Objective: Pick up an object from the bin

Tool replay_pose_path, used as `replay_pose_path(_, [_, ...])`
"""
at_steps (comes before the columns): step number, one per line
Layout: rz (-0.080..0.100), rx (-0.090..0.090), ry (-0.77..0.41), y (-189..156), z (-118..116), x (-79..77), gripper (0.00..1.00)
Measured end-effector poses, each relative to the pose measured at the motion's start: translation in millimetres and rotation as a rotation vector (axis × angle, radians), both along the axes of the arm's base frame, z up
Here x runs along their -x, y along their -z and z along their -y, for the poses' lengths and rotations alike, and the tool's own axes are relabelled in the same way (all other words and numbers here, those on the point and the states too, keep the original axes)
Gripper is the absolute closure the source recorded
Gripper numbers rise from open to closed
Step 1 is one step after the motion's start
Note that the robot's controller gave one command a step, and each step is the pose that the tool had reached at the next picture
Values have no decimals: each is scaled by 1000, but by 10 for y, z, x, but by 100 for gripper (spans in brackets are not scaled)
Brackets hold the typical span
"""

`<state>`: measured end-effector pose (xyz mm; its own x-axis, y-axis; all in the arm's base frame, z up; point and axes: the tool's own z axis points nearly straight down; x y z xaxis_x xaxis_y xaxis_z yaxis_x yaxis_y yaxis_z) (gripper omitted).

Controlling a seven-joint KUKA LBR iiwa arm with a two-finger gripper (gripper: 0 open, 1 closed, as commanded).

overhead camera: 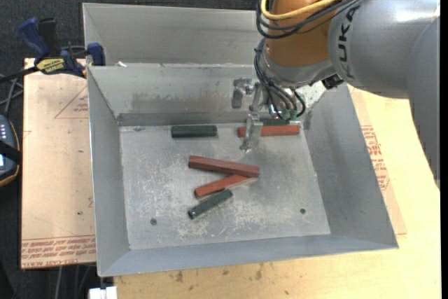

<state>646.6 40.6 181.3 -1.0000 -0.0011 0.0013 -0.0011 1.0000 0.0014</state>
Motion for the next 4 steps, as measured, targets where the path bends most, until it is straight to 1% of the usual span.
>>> replay_pose_path(1, [3, 0, 1, -14, 2, -8, 0])
replay_pose_path(2, [5, 0, -158, 512, -73, 143, 0])
replay_pose_path(3, [1, 0, -232, 644, -142, 225, 0])
replay_pose_path(4, [2, 0, -75, 670, -425, 305, 0])
